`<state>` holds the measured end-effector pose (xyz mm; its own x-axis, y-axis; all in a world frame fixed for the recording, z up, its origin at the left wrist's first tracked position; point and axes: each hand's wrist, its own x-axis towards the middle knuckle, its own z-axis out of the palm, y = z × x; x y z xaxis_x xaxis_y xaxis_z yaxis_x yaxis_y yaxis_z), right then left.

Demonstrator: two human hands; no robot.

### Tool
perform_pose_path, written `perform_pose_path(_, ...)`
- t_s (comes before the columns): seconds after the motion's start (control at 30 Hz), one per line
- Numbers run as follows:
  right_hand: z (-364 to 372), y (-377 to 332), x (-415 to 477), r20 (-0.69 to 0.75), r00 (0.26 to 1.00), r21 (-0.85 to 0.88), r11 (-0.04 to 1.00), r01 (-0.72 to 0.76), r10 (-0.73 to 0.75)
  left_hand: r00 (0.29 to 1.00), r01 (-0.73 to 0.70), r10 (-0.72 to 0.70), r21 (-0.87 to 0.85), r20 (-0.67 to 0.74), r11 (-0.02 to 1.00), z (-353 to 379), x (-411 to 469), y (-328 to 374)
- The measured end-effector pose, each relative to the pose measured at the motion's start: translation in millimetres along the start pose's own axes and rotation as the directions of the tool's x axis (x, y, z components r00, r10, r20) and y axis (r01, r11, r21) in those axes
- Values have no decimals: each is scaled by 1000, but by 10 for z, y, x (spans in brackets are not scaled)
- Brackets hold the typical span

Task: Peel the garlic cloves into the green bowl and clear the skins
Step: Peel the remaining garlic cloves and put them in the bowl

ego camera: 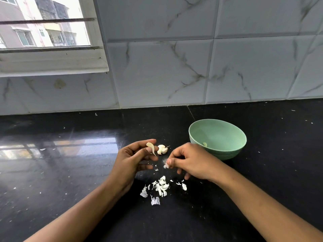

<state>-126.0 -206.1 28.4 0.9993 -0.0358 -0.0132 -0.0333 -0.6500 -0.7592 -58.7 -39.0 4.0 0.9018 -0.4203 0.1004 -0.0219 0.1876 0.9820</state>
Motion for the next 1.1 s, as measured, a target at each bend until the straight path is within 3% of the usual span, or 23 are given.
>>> perform_pose_path(0.13,-13,-5,-8,-17,998,-188,981,55,-59,997,55,-52,-36,63,998,-11,6,-2)
perform_pose_path(0.37,-16,20,16,-168,978,-94,989,110,-125,984,93,-90,-14,152,996,-10,13,-27)
perform_pose_path(0.53,-13,9,-21,-121,975,3,982,189,-187,982,98,-97,3,160,995,-1,-10,-18)
perform_pose_path(0.77,-16,-3,-10,-68,986,10,988,154,-153,980,85,-98,79,174,993,-12,-11,-40)
perform_pose_path(0.97,-2,20,-7,-277,916,-145,955,259,-291,978,72,-100,150,185,986,16,-43,-39)
perform_pose_path(1.1,15,28,9,-333,877,-163,937,308,-346,972,78,-111,161,208,984,31,-49,-28)
